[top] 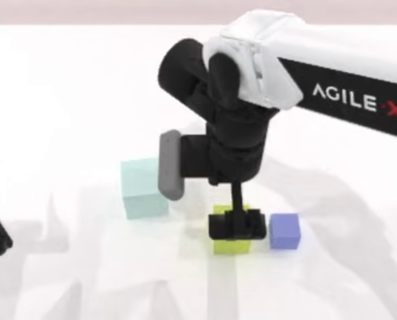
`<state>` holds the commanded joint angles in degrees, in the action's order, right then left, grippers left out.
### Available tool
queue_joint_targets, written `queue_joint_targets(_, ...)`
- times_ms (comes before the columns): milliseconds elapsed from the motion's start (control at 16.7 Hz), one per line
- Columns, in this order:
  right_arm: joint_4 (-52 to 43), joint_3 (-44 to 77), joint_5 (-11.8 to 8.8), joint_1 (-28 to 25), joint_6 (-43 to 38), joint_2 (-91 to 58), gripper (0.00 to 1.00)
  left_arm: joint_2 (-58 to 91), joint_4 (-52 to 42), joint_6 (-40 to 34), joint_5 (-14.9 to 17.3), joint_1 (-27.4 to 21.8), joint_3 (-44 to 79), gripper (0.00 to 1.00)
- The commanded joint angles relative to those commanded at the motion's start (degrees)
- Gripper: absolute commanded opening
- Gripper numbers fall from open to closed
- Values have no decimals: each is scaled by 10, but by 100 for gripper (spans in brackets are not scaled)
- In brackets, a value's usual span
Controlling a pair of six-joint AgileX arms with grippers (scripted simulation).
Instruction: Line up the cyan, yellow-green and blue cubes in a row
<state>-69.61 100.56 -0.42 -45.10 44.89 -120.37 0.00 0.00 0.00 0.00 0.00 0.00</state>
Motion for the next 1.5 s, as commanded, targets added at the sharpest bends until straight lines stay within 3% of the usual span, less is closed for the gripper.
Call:
queue_joint_targets(360, 2, -3, -1, 5, -3, 5, 100, 5, -4, -2, 0, -2, 5, 100)
queue_joint_targets(660, 83, -92, -13, 60, -43, 121, 100, 120, -80, -46, 0, -35, 118, 100)
queue_joint_targets(1140, 334, -445, -32, 230, -197, 568, 100, 562, -334, -179, 2, -141, 467, 100)
queue_joint_targets(1500, 523, -755, -24, 356, -332, 921, 100, 916, -529, -281, 4, -220, 727, 100)
